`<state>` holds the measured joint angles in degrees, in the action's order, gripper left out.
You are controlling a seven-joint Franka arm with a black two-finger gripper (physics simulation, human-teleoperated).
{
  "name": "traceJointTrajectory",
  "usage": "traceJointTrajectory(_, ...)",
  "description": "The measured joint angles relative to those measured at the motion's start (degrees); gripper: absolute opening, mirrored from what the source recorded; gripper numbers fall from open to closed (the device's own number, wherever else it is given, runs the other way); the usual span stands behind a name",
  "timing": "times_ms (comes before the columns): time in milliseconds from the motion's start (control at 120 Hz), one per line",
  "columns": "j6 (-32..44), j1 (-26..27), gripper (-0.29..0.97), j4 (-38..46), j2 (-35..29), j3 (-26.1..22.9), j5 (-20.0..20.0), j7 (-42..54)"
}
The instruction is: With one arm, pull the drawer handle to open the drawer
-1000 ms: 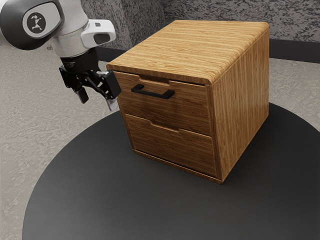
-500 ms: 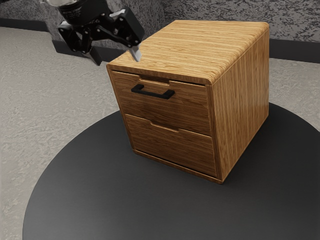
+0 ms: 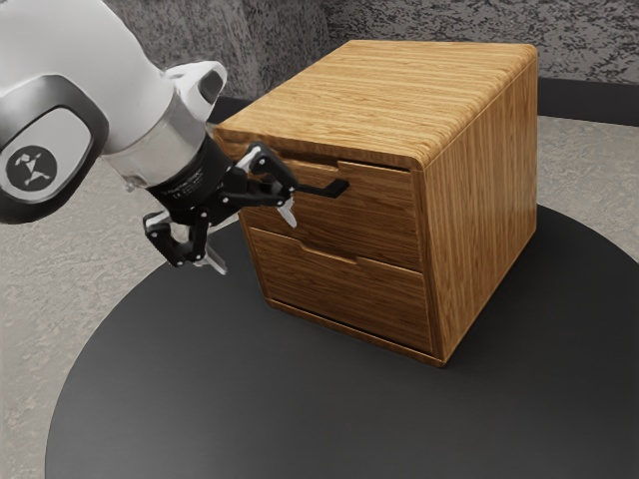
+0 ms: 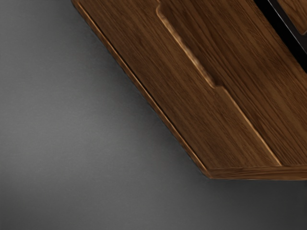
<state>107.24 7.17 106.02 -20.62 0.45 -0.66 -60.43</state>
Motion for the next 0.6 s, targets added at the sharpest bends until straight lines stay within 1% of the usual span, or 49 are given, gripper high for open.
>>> traceJointTrajectory(42,5.0,-0.2,0.68,4.8,-2.0,-0.1,0.1,-1.8)
traceJointTrajectory(142,15.1,-0.3,0.68,11.6,-6.3,0.0,0.4,-5.8)
traceJointTrajectory(192,19.4,-0.4,0.68,14.3,-7.9,0.1,0.7,-7.5)
traceJointTrajectory(258,24.3,-0.5,0.68,16.3,-8.4,0.3,1.4,-9.8)
traceJointTrajectory(458,32.6,-2.2,0.68,19.8,-9.4,0.5,2.4,-15.3)
traceJointTrajectory(600,37.4,-2.4,0.68,20.9,-7.6,0.5,2.6,-18.2)
